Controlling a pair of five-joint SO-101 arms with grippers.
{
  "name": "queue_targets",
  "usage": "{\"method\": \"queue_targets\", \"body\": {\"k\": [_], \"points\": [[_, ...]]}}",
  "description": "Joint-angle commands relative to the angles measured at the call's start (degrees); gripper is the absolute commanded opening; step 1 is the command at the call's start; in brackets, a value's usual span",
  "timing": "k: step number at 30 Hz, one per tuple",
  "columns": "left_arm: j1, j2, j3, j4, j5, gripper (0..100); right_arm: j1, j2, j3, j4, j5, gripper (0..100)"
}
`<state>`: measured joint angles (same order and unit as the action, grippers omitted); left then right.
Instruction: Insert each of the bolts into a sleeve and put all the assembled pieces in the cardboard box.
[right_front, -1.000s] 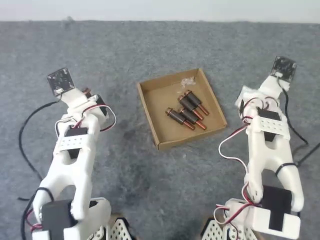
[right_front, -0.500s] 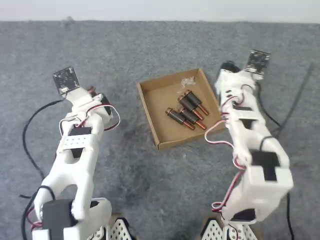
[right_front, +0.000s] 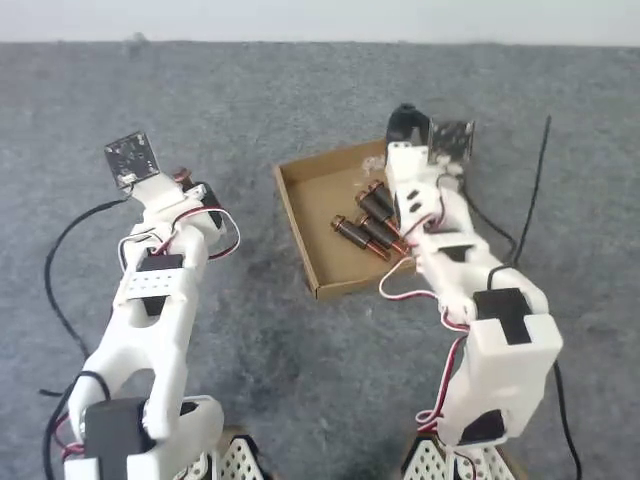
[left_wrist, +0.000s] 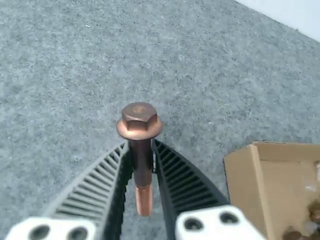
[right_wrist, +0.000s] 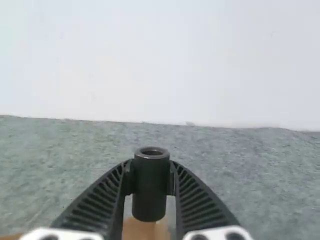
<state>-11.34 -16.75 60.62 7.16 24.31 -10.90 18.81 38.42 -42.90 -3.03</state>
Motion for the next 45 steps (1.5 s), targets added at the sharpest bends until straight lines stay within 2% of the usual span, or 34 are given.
{"method": "queue_targets", "body": {"k": [1, 6, 12, 27, 45], "points": [[0.4, -0.4, -3.0, -1.6, -0.1, 1, -1.9, -3.6, 4.3, -6.8, 0.9, 0.6], [0.4, -0.4, -3.0, -1.6, -0.1, 1, -4.1, -3.6, 14.9, -15.7, 0.9, 0.6], [0.4, -0.4, -3.0, -1.6, -0.1, 1, -10.1, -3.6, 27.5, -27.9, 0.8, 0.6], [1.5, -0.4, -2.8, -1.6, -0.1, 1, -21.5, -3.6, 49.9, -56.7, 0.6, 0.6], [2.3, -0.3, -2.7, -1.6, -0.1, 1, -25.0, -3.0, 54.9, -57.7, 0.5, 0.6]]}}
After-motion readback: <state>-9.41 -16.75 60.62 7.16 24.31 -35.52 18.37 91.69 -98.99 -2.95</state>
